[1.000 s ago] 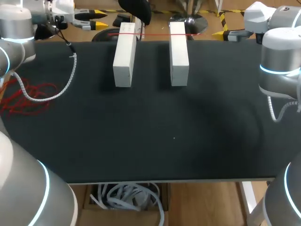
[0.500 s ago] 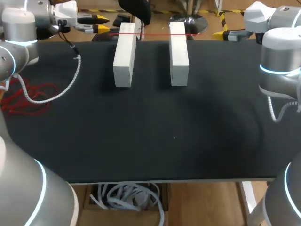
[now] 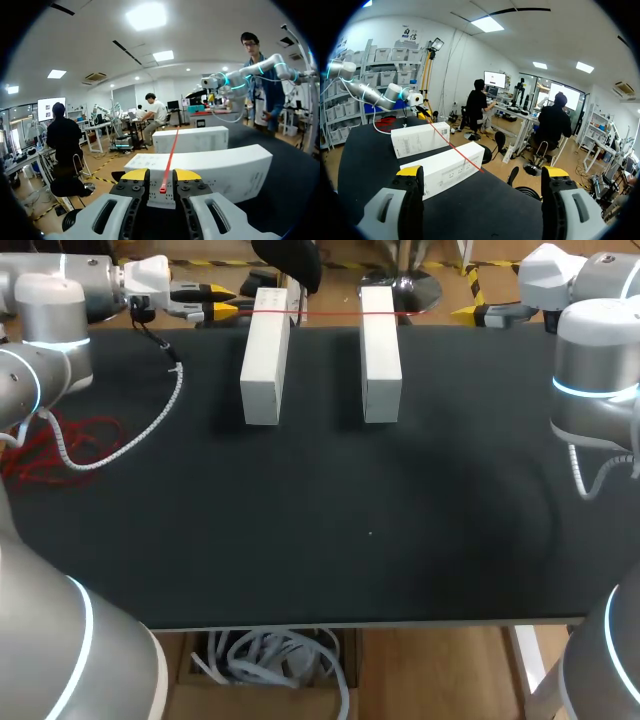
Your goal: Grab the tape and strap the tape.
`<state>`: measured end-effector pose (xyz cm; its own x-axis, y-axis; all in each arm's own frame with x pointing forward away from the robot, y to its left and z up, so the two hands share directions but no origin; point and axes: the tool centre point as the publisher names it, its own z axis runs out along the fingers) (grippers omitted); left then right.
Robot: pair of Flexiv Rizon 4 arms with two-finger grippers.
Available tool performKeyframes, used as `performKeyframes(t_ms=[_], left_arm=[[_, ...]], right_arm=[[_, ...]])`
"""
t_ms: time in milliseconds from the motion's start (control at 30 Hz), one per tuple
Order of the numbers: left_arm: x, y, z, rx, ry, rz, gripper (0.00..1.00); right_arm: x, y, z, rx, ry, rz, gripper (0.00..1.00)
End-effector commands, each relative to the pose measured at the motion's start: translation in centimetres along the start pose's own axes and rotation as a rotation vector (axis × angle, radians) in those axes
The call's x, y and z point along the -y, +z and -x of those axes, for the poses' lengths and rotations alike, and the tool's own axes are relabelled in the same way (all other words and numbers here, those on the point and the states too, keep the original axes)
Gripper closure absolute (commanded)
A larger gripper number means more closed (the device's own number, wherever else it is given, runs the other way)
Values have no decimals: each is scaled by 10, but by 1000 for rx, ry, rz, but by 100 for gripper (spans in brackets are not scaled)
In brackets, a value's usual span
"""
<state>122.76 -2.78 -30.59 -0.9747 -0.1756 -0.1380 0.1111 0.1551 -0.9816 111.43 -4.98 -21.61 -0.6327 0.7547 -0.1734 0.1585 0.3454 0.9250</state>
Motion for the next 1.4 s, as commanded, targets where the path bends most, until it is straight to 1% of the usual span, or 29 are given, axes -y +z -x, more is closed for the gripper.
performKeyframes(t_ms=[33, 100, 267, 433, 500, 700, 967, 1233, 1400], left_arm=[[-11, 1, 11, -437, 6, -28, 78], [-12, 1, 13, -447, 11, -26, 80], [-11, -3, 13, -468, 27, -29, 81], [-10, -6, 6, -493, 37, -42, 80], [-12, -7, 4, -498, 37, -44, 82], [-15, -5, 2, -518, 40, -48, 79], [-19, -2, 5, -537, 49, -45, 80], [-24, -2, 5, -551, 52, -49, 83], [-25, -2, 4, -554, 46, -48, 80]], right_arm=[[0, 0, 0, 0, 0, 1, 0], [0, 0, 0, 0, 0, 1, 0], [0, 0, 0, 0, 0, 1, 0], [0, 0, 0, 0, 0, 1, 0], [0, 0, 0, 0, 0, 1, 0], [0, 0, 0, 0, 0, 1, 0], [0, 0, 0, 0, 0, 1, 0], [0, 0, 0, 0, 0, 1, 0], [0, 0, 0, 0, 0, 1, 0]])
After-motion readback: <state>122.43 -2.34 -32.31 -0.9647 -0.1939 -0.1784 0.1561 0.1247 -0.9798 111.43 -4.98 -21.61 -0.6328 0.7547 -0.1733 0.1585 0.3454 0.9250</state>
